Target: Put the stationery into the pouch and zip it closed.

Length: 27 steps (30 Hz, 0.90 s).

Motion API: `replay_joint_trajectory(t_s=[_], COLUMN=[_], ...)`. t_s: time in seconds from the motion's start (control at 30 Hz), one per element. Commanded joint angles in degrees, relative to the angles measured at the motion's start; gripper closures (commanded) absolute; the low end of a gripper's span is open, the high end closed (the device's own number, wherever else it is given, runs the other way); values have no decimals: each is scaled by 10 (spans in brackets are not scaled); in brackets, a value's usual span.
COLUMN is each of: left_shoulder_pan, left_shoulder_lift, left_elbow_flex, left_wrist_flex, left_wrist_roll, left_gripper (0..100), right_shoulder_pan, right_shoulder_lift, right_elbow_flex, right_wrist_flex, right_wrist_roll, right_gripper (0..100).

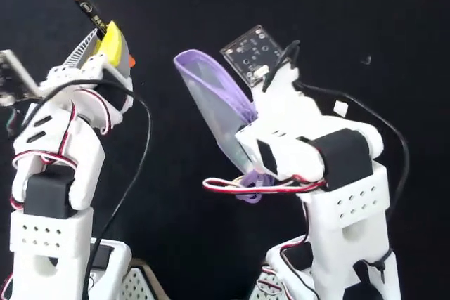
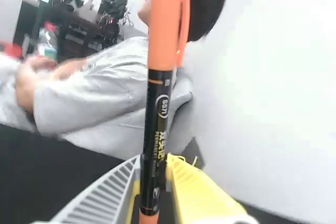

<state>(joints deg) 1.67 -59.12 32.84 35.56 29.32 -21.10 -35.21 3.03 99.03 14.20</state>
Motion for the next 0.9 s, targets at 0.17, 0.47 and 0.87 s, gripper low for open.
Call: replay_joint_trajectory(t_s=[0.17,0.47,0.87], left_shoulder_pan=[55,103,103], left_shoulder_lift=[-12,-13,-19], left_elbow_flex=[56,169,209], left_wrist_flex=[-168,-260,-260], left_wrist_roll=[67,66,65], left_gripper=[971,971,971], right_shoulder_pan=[-38,-36,-35], right_shoulder_lift=[1,0,0], right_elbow_flex=[18,29,28], right_wrist_flex=[-3,-7,-12], right_wrist_roll=[4,15,15], right_gripper=[985,985,985])
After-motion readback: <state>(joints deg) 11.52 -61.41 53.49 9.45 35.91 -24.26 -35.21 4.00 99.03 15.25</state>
